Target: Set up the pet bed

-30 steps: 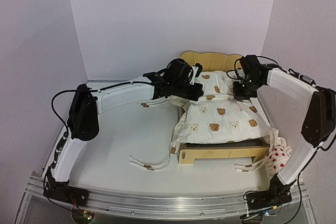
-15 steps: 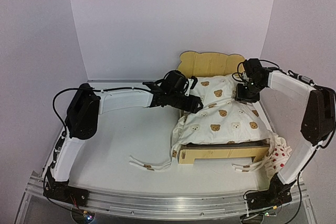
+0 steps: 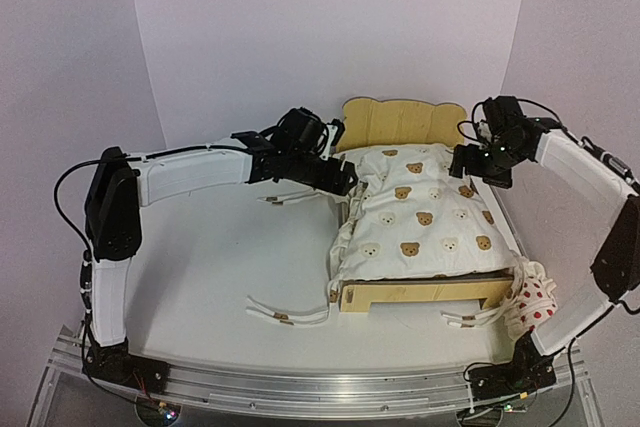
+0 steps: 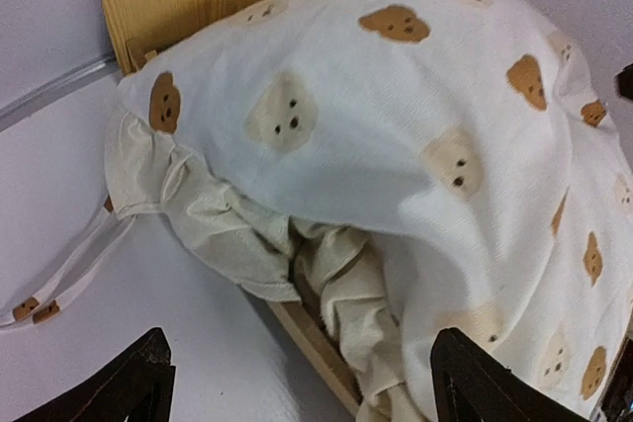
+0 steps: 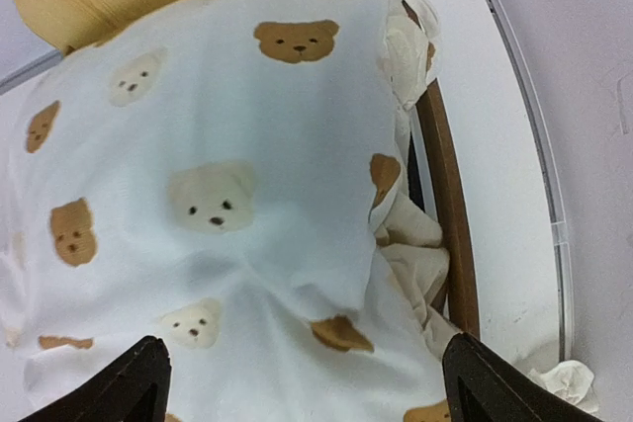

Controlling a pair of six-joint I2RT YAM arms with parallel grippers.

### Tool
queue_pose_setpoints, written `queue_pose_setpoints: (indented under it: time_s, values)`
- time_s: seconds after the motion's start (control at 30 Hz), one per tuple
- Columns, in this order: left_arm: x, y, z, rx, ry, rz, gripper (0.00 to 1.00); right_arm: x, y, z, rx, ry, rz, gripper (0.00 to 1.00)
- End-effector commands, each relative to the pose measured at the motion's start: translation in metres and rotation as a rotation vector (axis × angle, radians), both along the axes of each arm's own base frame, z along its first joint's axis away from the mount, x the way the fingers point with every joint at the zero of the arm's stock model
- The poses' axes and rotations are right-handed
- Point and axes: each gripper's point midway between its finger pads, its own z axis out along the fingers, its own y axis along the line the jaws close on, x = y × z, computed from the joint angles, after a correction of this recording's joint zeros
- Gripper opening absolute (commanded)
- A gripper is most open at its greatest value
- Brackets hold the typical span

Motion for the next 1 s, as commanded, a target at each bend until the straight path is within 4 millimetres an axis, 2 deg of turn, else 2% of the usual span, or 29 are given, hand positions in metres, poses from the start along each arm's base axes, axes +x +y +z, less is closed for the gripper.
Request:
queue_pose_setpoints:
  time_s: [0.0,0.2,0.57,0.8,0.97]
  values:
    - [-0.006,0.007,-0.031,-0.035,0.124,-0.058,0.93,-0.034,0.013,0.019,0.129,0.009,0.037,0.98]
    - [-0.006,-0.006,-0.044,-0.113,0.181,-0.116,0.94,-0.067,0.026,0.019,0.231,0.036,0.07,0.98]
    - [-0.003,-0.029,-0.079,-0.218,0.328,-0.163,0.91,-0.104,0.042,-0.007,0.328,0.123,0.101,0.98]
    - [-0.001,-0.043,-0.098,-0.264,0.397,-0.172,0.85,-0.124,0.049,-0.019,0.376,0.161,0.113,0.98]
    - [-0.002,-0.047,-0.101,-0.301,0.413,-0.176,0.73,-0.146,0.054,-0.03,0.418,0.207,0.093,0.98]
